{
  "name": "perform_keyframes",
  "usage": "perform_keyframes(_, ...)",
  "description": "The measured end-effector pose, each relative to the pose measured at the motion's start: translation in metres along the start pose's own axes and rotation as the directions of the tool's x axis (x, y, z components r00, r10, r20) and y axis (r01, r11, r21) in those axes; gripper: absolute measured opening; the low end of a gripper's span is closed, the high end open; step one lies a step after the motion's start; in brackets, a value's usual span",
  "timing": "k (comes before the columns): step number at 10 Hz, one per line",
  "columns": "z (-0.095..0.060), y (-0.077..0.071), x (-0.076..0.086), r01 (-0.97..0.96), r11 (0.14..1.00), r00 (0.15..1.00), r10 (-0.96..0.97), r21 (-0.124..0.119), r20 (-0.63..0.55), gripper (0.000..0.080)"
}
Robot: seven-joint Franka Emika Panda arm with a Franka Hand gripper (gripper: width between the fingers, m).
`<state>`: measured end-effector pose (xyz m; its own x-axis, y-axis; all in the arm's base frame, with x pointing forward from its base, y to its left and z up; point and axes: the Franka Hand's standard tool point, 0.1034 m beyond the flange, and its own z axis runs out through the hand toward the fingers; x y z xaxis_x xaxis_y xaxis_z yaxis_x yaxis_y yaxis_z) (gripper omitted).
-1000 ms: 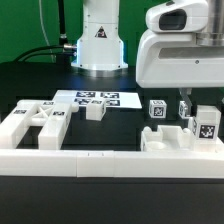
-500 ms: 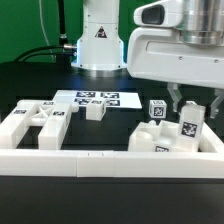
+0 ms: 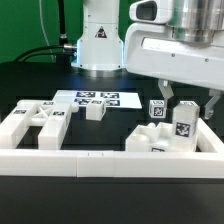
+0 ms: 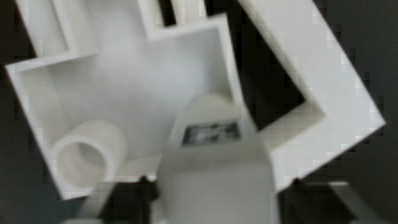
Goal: Assemble chair
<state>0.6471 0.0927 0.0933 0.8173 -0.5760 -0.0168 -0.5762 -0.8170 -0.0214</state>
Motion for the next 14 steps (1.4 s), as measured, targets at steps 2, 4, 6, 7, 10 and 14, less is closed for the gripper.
perform_keyframes(2, -0.026, 0.012, -0.011, 0.069, 0.997, 0.998, -0.068, 0.029, -0.016, 0.0552)
perform_keyframes(4, -0.033, 0.045, -0.020, 0.141, 0.989, 0.990, -0.140, 0.038, -0.035, 0.0643)
perform_keyframes(6, -0.030, 0.050, -0.020, 0.136, 0.990, 0.990, -0.135, 0.030, -0.031, 0.0649)
perform_keyframes(7, -0.030, 0.050, -0.021, 0.137, 0.990, 0.990, -0.137, 0.030, -0.031, 0.0649)
perform_keyframes(10, -0.031, 0.054, -0.014, 0.233, 0.971, 0.970, -0.228, 0.050, -0.082, 0.0649)
perform_keyframes(14, -0.021, 0.102, -0.034, 0.362, 0.932, 0.928, -0.357, 0.033, -0.108, 0.0649)
